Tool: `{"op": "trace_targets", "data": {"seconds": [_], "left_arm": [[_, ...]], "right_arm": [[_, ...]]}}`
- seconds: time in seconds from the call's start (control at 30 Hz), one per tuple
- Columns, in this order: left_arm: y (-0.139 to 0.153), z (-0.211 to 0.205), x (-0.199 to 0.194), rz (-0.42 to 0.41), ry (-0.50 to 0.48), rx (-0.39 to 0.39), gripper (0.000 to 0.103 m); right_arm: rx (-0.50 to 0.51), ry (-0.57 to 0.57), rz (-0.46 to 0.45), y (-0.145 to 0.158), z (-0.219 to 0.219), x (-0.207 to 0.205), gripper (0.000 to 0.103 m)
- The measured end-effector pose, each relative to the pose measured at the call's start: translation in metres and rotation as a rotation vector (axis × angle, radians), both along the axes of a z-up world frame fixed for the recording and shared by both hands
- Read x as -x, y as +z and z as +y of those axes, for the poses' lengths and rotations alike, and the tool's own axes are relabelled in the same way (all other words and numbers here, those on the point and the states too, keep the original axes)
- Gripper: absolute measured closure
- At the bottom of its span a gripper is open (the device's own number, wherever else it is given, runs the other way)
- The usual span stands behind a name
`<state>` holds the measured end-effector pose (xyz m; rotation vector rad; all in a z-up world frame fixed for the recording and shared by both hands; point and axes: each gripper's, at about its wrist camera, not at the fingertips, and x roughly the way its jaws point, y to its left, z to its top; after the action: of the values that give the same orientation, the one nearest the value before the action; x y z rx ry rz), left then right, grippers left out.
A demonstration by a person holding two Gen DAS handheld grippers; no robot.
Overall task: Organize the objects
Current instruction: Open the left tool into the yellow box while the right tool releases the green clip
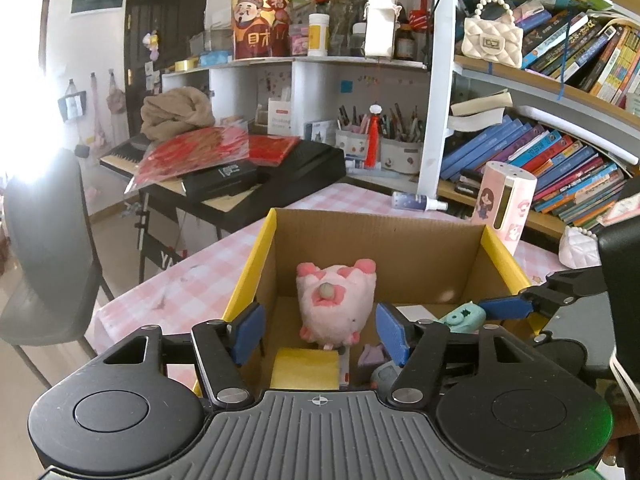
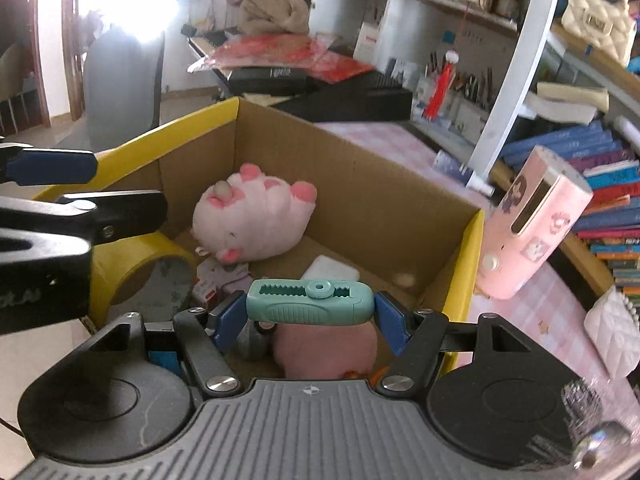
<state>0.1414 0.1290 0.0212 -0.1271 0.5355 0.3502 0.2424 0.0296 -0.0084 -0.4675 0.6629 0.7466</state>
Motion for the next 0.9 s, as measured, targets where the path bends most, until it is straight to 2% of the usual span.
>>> {"op": "trace_targets", "data": {"seconds": [0.17,0.33,0.37,0.5,0.6,0.73,0.9], "left_arm": [[0.000,0.000,0.001,0.001,-0.002,0.001,0.037],[0.002,-0.002,0.008,-0.012,0.011,0.001,0.034],[0.003,-0.002,0.010,-0.017,0.015,0.002,0.031],[0.006,-0.003,0.016,-0.032,0.026,0.007,0.030],[0.009,-0.005,0.020,-0.042,0.024,0.008,0.028],[0.014,-0.008,0.029,-0.071,0.010,0.008,0.021],[0.020,-0.010,0.042,-0.097,-0.018,0.033,0.019]], "right_arm": [[0.017,-0.010,0.050,-0.001,0.001,-0.005,0.036],[0.015,-0.013,0.052,0.000,0.001,-0.005,0.036],[0.007,-0.017,0.052,0.000,0.000,-0.005,0.036],[-0.031,-0.041,0.057,0.003,-0.008,-0.001,0.034],[-0.063,-0.054,0.045,0.010,-0.016,0.008,0.029],[-0.097,-0.077,0.025,0.020,-0.027,0.022,0.029],[-0.136,-0.124,-0.002,0.033,-0.041,0.043,0.029]]}}
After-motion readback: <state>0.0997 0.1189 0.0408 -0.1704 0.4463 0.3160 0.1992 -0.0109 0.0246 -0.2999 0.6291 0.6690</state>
